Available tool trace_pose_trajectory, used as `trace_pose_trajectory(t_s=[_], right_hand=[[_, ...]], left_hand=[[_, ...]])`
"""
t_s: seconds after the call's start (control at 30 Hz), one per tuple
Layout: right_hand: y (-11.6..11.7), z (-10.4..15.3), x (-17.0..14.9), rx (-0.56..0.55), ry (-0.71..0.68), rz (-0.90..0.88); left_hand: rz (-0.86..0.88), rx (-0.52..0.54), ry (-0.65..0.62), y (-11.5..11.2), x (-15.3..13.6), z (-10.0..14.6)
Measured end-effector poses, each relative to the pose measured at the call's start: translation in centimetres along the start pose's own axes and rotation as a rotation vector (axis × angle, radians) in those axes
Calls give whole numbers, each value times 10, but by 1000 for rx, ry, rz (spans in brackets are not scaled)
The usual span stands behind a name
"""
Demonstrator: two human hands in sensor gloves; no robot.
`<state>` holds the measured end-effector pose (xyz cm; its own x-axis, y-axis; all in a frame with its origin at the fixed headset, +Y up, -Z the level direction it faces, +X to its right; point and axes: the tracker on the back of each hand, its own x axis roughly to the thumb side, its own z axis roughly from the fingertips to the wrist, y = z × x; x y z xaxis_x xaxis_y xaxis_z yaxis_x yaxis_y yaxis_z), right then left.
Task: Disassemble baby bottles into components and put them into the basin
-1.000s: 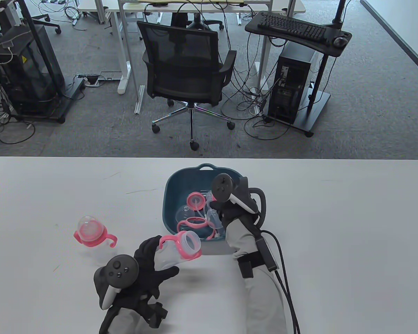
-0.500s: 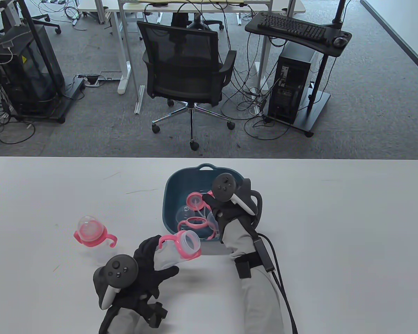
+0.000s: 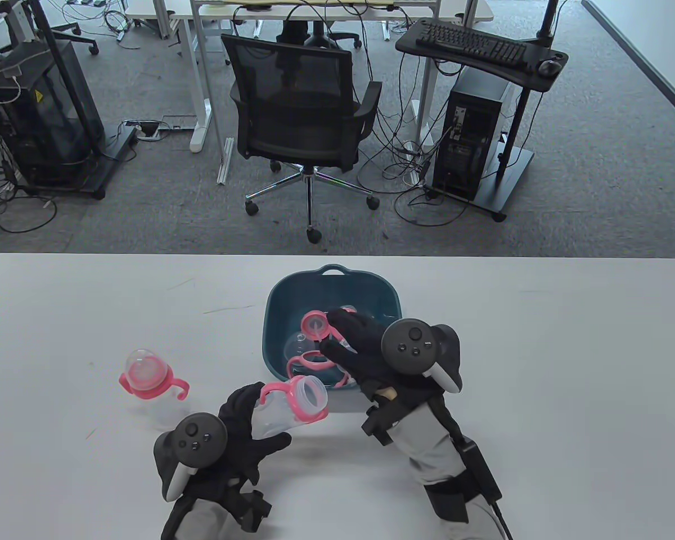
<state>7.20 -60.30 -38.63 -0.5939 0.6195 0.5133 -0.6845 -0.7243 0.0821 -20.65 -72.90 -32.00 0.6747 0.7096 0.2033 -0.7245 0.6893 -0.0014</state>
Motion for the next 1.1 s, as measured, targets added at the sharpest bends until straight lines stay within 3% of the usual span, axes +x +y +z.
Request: trace_pose_trajectory(t_s=[0.27,0.6,0.83,1.1], right_hand=[[24,26,10,218,-31,14],[52,27,15,323,-52,-24],[52,28,13,302,-69,-37],[19,24,10,202,-35,-35]], left_hand=[[-38,-21,-23,-5,6,1],[-50,-32,-28,-6,6,1],[-48,-34,-25,-7,6,1],[-34,-21,3,-4,2,0]])
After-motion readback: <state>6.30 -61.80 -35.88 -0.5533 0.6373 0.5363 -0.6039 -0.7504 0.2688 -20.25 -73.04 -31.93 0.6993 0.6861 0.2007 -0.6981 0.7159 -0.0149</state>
